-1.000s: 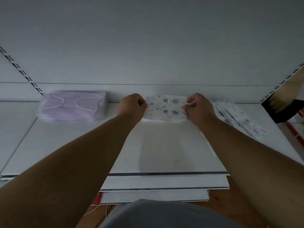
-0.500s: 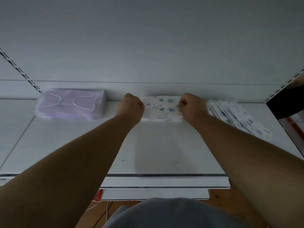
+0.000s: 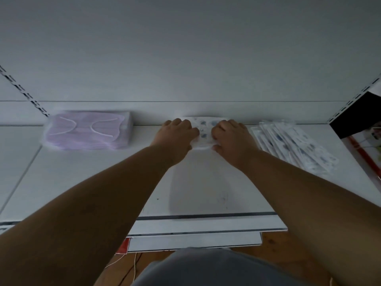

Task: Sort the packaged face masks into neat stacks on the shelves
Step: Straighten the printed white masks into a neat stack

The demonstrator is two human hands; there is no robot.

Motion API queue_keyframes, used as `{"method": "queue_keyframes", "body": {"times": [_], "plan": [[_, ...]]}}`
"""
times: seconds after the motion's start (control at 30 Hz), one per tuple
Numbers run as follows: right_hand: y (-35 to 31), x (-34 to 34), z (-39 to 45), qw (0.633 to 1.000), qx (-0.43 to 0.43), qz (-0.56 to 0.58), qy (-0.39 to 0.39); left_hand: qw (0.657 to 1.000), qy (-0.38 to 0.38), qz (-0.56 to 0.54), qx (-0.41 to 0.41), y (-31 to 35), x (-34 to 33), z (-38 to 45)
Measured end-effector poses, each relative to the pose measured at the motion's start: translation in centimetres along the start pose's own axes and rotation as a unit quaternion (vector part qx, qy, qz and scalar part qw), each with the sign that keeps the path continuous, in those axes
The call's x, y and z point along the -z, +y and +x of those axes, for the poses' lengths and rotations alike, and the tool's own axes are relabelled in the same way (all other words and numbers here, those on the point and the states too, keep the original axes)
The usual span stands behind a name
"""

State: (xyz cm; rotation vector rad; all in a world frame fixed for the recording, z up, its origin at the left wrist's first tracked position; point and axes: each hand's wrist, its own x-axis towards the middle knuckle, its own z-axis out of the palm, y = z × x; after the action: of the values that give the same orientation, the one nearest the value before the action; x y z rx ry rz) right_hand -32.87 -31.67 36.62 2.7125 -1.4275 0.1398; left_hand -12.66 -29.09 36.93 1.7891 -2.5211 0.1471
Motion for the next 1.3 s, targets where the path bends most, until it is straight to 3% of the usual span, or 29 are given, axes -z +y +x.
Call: {"method": "queue_keyframes", "body": {"times": [0.2, 0.33, 0.57, 0.77, 0.97, 1.07, 1.17, 1.3], "plan": [[-0.2, -0.1, 0.8, 1.000, -0.013, -0.011, -0.011, 1.000, -0.011, 0.020, 0.001, 0.6, 0.0, 0.9], [0.0, 0.0, 0.6, 0.998, -0.030, 0.061, -0.008, 1.000, -0.022, 0.014, 0.014, 0.9, 0.4, 1.0], [1.6, 0.0, -2.2, 0.984, -0.068, 0.149, 0.073, 0.997, 0.034, -0.060, 0.016, 3.1, 1.1, -1.2], [3.3, 1.4, -5.5, 0.976, -0.121, 0.158, 0.092, 0.992, 0.028, -0.117, -0.026, 8.1, 1.9, -2.2], [7.4, 2.9, -8.7, 0.978, -0.156, 0.133, 0.024, 0.988, 0.001, -0.151, -0.029, 12.9, 2.6, -1.0], [9.9, 3.0, -9.8, 0.977, -0.194, 0.074, -0.054, 0.980, -0.029, -0.199, 0.016, 15.7, 2.3, 0.1], [11.2, 2.2, -10.6, 0.967, -0.203, 0.116, -0.106, 0.959, -0.076, -0.255, 0.100, 18.4, 1.5, 1.2], [13.1, 1.8, -11.3, 0.977, -0.154, 0.136, -0.060, 0.902, -0.070, -0.341, 0.255, 20.7, 1.4, 2.7]]}}
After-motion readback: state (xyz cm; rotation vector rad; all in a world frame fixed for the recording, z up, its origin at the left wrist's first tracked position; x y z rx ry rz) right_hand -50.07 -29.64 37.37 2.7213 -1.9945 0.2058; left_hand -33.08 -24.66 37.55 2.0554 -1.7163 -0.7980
